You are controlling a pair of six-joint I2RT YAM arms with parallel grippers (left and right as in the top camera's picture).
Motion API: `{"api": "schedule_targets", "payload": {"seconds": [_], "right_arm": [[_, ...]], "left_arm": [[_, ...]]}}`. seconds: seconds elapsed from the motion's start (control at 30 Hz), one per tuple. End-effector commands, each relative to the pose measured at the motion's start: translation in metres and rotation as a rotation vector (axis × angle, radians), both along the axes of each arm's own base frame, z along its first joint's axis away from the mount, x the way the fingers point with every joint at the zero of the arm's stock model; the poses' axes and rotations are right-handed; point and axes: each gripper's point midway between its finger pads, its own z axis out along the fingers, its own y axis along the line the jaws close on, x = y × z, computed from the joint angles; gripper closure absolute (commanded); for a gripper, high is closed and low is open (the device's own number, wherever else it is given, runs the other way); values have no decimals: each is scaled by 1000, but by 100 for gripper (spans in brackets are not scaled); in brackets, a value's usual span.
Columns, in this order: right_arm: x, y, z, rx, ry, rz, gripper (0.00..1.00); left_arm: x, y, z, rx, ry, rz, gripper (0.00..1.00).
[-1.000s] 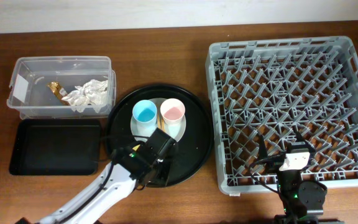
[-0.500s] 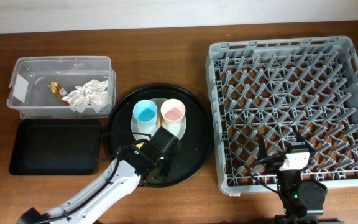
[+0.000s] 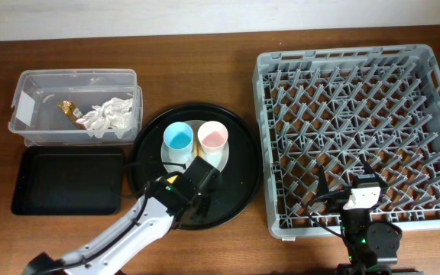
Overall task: Sort waste into correct bins and load items into the dishwasher rack
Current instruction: 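Grasp the rim of the yellow bowl with the left gripper, then lift the yellow bowl over the black tray and tip out the shells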
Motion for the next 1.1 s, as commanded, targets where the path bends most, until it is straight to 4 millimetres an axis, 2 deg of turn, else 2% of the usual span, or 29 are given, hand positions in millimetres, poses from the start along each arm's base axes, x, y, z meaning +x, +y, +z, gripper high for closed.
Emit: {"api": "schedule_targets", "payload": {"seconds": [0.0,0.1,0.17,0.3,0.33,0.4,0.43,0.53,0.6,0.7,0.77,0.87,0.9,0.93,1.0,1.03,1.07], "right_arm": [[0,2,-2,-6,2,8,2],[0,2,-2,-6,2,8,2],[0,2,-2,-6,2,8,1],[0,2,-2,-6,2,8,2],[0,2,-2,-6,2,8,2],[0,2,-2,-6,2,8,2],[0,2,-2,-6,2,8,2],[0,2,-2,-6,2,8,1],[0,2,-2,-6,1,8,2],[0,2,-2,-6,2,8,2],[0,2,-2,-6,2,8,2],[0,2,-2,-6,2,8,2],[0,2,-2,-6,2,8,2],[0,2,-2,-6,2,8,2],[0,2,-2,-6,2,8,2],[0,2,-2,-6,2,8,2],[0,2,-2,-6,2,8,2]], "left_arm": [[-8,6,-22,19,21,9,76],[-2,12,-21,52,-12,19,76],[-1,12,-21,50,-13,19,84],[-2,12,-21,50,-13,19,85],[-1,12,-21,50,-13,19,87],[0,11,-20,47,-19,20,99],[1,10,-19,45,-21,20,99],[14,10,-3,38,-39,48,99],[31,19,22,38,-46,109,100],[69,45,76,9,-87,220,100],[85,55,100,-127,-63,241,100],[93,79,104,-268,-19,311,100],[97,94,109,-365,-12,334,100],[102,118,116,-457,-33,367,100],[105,131,125,-549,-63,354,100],[105,150,129,-601,-96,377,100],[105,160,129,-606,-111,391,100]]}}
